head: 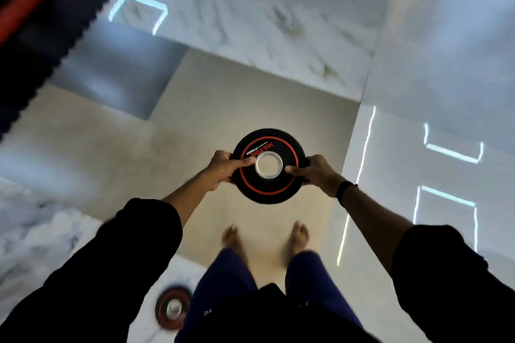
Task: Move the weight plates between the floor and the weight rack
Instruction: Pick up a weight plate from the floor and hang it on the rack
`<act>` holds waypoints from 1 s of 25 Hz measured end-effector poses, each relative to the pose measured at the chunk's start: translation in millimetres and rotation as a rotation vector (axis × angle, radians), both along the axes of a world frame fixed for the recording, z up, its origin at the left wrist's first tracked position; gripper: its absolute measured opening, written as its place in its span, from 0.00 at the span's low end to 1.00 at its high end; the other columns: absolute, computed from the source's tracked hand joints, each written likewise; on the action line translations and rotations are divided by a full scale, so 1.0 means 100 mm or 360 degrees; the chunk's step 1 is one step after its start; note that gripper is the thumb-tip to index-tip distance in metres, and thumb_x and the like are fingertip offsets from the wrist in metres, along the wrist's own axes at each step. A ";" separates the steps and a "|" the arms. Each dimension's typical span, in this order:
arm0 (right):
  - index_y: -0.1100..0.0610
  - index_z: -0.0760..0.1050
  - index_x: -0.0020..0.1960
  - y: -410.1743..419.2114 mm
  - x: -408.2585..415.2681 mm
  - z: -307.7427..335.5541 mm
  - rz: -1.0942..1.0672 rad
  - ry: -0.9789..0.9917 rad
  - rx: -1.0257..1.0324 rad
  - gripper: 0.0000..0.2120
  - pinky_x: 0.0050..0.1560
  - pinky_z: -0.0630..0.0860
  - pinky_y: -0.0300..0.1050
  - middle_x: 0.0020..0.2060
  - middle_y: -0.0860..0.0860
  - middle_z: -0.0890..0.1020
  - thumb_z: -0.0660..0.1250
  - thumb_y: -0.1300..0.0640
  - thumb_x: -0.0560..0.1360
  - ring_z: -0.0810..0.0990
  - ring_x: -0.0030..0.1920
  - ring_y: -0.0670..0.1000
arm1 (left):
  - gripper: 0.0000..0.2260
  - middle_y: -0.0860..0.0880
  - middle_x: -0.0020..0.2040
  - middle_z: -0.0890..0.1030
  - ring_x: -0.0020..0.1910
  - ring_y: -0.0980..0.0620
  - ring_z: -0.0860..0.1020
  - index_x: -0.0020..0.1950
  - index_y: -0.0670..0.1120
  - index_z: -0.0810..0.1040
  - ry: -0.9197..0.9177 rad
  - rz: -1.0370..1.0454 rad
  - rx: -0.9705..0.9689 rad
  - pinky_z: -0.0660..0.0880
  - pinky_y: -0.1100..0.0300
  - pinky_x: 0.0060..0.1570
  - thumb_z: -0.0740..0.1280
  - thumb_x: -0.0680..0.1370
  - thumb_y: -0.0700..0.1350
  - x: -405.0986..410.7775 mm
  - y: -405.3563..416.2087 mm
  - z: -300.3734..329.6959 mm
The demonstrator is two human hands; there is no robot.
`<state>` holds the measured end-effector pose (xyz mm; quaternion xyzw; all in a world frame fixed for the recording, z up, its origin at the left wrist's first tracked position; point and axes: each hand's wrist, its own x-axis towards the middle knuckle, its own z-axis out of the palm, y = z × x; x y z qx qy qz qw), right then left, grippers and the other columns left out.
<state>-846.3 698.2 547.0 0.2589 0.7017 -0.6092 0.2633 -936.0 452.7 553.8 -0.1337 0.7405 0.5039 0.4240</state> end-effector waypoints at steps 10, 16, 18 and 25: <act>0.65 0.82 0.52 0.95 -0.94 3.73 -0.0160 0.1218 0.0528 0.17 0.54 0.79 0.61 0.46 0.62 0.85 0.78 0.55 0.70 0.84 0.47 0.61 | 0.14 0.46 0.40 0.85 0.39 0.49 0.84 0.47 0.41 0.83 0.1202 -0.0144 0.0555 0.80 0.57 0.31 0.79 0.69 0.49 -1.14 1.03 3.68; 0.63 0.82 0.53 1.25 -0.90 5.72 -0.0169 0.1764 0.0845 0.13 0.53 0.80 0.60 0.50 0.65 0.85 0.77 0.58 0.71 0.84 0.47 0.60 | 0.14 0.44 0.46 0.86 0.45 0.47 0.85 0.51 0.42 0.83 0.1786 -0.0212 0.0861 0.83 0.51 0.39 0.78 0.70 0.47 -1.21 1.34 5.53; 0.60 0.81 0.52 1.32 -0.83 6.09 -0.0176 0.1883 0.0861 0.11 0.51 0.82 0.54 0.48 0.61 0.86 0.76 0.60 0.71 0.85 0.47 0.57 | 0.15 0.45 0.46 0.86 0.42 0.51 0.86 0.53 0.42 0.82 0.1931 -0.0298 0.0894 0.82 0.57 0.34 0.77 0.71 0.47 -1.20 1.39 5.92; 0.60 0.79 0.58 1.59 -0.57 6.52 -0.0091 0.1992 0.1012 0.16 0.42 0.83 0.41 0.49 0.55 0.86 0.75 0.59 0.72 0.86 0.47 0.51 | 0.18 0.45 0.48 0.86 0.46 0.49 0.86 0.55 0.42 0.81 0.2130 -0.0470 0.0943 0.84 0.51 0.42 0.77 0.71 0.50 -1.09 1.66 6.32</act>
